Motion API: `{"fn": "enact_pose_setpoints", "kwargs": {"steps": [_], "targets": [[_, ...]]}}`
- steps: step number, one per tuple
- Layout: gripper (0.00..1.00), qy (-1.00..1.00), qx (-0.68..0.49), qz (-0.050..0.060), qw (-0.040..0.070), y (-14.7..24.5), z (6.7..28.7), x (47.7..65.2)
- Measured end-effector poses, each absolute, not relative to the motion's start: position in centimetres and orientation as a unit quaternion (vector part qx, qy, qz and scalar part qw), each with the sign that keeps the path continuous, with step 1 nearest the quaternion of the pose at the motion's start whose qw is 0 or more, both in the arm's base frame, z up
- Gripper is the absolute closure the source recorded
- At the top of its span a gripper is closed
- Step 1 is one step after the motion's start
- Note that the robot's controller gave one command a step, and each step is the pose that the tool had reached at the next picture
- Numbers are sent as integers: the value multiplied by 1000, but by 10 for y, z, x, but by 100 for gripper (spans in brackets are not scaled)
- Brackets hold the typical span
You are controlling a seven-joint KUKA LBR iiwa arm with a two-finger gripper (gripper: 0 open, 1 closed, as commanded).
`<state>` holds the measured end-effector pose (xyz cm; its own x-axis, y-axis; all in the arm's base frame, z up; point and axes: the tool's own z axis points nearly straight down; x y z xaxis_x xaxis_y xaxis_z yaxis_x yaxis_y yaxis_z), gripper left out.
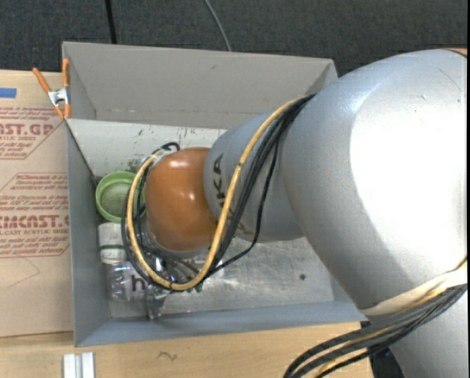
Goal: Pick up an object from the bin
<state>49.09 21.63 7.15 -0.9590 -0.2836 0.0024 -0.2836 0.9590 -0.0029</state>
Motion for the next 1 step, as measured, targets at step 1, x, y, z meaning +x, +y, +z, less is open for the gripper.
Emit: {"fn": "enact_pose_setpoints", "kwargs": {"steps": [1], "targets": [[100,-991,136,-4,-7,202,74,485]]}}
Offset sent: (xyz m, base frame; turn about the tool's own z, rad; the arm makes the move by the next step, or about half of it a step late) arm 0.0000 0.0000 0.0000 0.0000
